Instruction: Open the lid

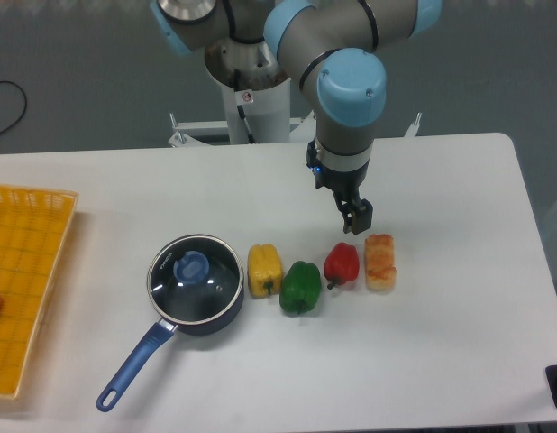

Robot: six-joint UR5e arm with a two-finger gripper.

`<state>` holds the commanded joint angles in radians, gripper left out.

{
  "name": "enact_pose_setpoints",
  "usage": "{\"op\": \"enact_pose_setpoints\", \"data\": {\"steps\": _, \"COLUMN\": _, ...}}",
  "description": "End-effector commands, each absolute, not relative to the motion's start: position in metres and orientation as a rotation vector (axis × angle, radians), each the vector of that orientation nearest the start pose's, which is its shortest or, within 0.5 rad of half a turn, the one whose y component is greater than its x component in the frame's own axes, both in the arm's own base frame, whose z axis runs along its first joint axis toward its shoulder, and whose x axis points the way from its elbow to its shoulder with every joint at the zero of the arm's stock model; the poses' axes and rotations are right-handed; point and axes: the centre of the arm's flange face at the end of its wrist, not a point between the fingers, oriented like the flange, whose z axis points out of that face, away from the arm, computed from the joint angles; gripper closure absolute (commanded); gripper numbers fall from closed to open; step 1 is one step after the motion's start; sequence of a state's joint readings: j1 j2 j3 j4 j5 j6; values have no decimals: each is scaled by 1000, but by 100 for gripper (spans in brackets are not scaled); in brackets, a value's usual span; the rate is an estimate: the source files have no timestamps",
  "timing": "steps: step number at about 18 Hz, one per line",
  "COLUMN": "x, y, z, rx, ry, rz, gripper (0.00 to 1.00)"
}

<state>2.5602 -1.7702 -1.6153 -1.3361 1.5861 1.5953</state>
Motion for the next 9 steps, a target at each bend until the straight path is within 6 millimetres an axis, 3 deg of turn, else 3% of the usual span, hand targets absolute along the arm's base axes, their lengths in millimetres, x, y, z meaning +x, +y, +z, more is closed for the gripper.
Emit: {"op": "enact_pose_setpoints", "data": {"steps": 9, "x": -396, "y": 423, "z": 383, "rx": -3012, "ry": 949, "rz": -10, "gripper": 0}}
